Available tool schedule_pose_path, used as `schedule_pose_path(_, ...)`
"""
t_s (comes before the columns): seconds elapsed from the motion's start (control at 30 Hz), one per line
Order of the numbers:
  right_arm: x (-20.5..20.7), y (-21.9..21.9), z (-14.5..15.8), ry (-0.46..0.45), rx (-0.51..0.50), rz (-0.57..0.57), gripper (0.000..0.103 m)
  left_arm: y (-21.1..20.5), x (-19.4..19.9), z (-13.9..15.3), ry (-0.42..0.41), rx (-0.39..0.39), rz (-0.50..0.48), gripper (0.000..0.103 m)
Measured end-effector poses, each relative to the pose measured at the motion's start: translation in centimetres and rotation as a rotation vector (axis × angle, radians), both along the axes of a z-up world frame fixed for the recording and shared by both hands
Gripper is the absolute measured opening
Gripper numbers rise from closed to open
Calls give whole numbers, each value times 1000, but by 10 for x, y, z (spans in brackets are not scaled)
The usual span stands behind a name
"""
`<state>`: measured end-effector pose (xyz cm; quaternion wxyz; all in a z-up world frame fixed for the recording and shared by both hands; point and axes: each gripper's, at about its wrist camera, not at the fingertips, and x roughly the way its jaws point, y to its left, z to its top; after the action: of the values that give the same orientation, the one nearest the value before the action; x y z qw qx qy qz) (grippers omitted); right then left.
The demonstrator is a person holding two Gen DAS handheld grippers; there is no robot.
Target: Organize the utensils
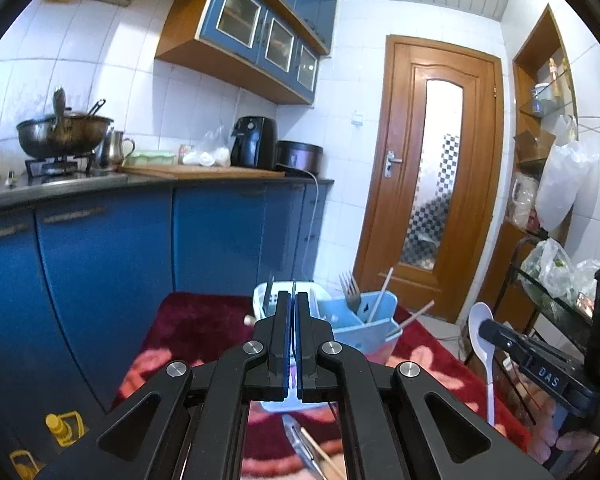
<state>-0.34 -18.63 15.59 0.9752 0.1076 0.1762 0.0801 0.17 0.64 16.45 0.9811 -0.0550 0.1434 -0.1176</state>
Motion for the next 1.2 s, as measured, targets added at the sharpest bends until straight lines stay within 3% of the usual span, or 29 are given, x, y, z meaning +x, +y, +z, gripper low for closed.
schedule_pose_path(0.7, 28, 4, 28, -56, -26, 17, 5, -8, 64, 64, -146, 71, 141, 1)
schedule_pose_path(0.9, 37, 3, 29, -64, -18, 10, 5, -13, 91, 63, -163, 94, 200, 1)
schedule_pose_path(1.2, 67, 0, 39, -100, -15, -17, 5, -23, 118, 36, -163, 134, 266, 1)
